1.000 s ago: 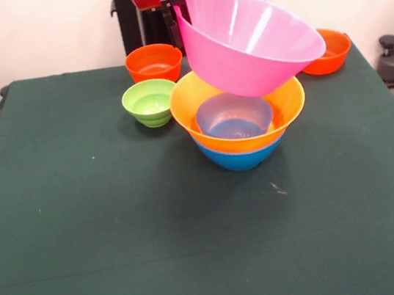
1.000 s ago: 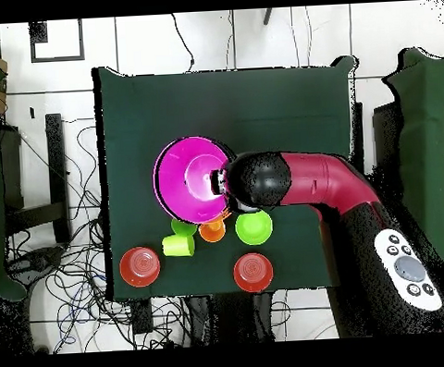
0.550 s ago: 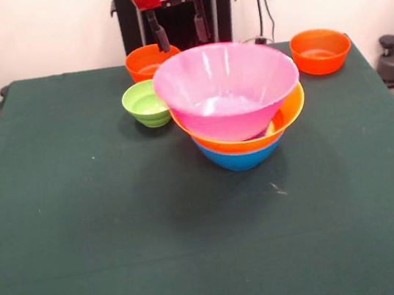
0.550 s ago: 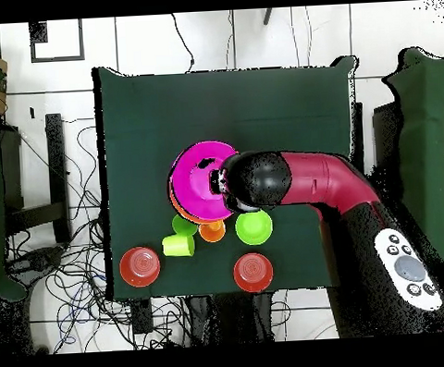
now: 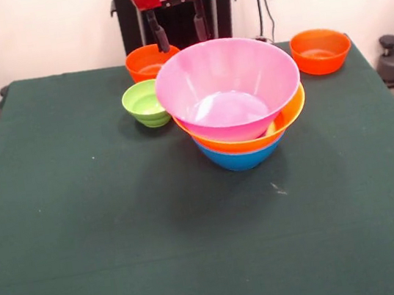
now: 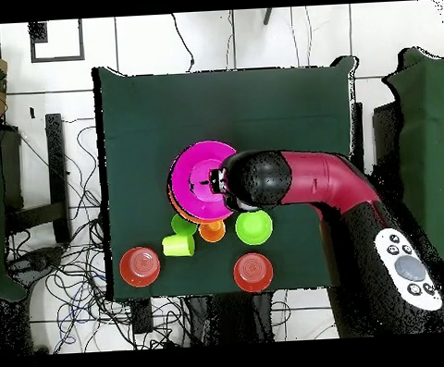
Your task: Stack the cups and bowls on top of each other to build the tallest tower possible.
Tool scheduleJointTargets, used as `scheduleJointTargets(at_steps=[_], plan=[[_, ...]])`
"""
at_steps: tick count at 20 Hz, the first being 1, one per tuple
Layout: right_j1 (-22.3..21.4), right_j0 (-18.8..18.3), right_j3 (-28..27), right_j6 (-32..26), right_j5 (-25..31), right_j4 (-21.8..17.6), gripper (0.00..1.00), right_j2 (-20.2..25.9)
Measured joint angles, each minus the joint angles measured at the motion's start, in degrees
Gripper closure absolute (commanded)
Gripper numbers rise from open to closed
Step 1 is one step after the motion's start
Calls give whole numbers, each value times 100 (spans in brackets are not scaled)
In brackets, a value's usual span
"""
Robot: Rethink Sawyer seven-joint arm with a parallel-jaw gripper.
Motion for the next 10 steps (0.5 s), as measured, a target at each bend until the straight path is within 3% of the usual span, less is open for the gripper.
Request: scheduleJointTargets(at_steps=[10], plan=[[24, -1, -42, 0, -31, 4, 0, 42]])
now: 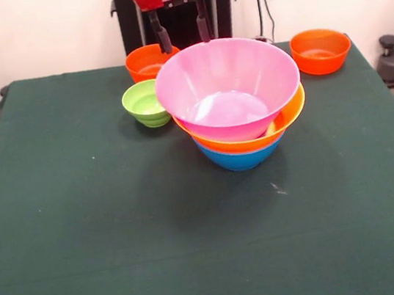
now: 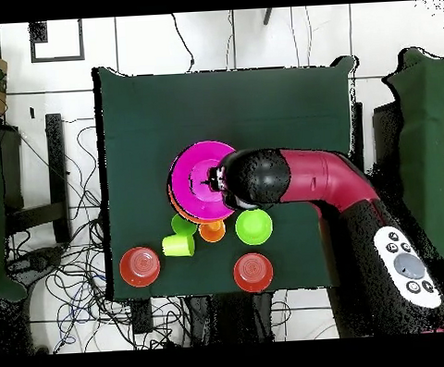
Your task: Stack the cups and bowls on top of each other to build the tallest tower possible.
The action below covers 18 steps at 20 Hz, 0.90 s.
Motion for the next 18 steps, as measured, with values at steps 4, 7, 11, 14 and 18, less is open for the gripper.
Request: scheduleJointTargets(at_steps=[4, 7, 11, 14, 18], plan=[[25, 1, -42, 0, -9, 0, 0, 0], [77, 9, -119, 0, -9, 1, 0, 0], [125, 54, -273, 0, 5, 0, 0, -1], [111, 95, -391, 0, 95, 11, 0, 2], [93, 163, -701, 0, 485, 83, 0, 16]])
